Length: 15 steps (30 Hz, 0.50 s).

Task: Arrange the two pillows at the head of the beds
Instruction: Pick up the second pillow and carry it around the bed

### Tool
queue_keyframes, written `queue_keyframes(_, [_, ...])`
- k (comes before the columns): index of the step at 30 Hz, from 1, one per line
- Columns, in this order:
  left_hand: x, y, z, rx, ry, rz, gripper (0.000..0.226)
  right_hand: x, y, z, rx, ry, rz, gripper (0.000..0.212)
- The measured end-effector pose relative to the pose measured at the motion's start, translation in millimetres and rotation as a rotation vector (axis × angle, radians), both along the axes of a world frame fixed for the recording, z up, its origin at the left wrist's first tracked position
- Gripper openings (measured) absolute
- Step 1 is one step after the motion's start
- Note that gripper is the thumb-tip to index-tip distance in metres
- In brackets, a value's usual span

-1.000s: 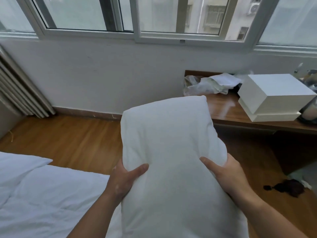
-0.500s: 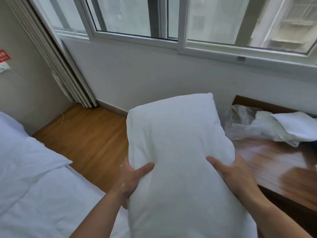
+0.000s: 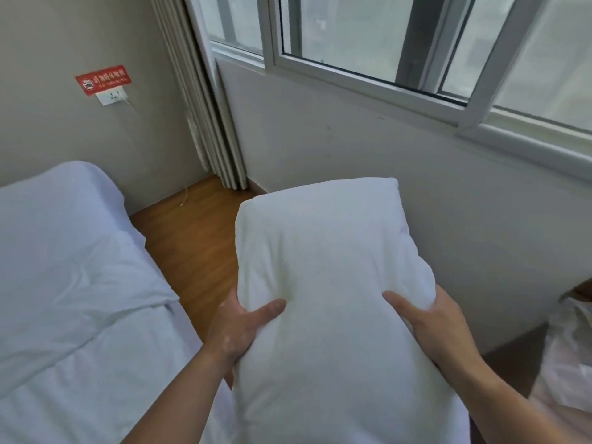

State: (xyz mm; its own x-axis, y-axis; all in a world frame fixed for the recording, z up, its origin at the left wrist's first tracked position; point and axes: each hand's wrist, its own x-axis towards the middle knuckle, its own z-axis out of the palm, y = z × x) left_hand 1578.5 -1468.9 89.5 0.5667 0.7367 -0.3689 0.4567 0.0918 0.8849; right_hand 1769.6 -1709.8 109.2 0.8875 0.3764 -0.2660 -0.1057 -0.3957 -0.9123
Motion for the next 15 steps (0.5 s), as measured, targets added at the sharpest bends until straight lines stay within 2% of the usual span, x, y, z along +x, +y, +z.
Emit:
queue_keyframes(3, [4, 56, 1, -0.012, 0.01, 0.063, 0.105, 17, 66, 3, -0.007, 0.005, 0.063, 0.038])
queue_keyframes(8, [-2, 131, -4, -0.044, -0.018, 0.198, 0.1, 39, 165, 13, -0.007, -0.005, 0.194, 0.024])
queue_keyframes(13, [-11, 196, -15, -0.062, -0.017, 0.358, 0.115, 58, 264, 10, 0.006, 0.014, 0.338, 0.026])
queue_keyframes(15, [-13, 220, -19, -0.066, -0.013, 0.408, 0.106, 67, 305, 4, 0.011, 0.025, 0.398, 0.027])
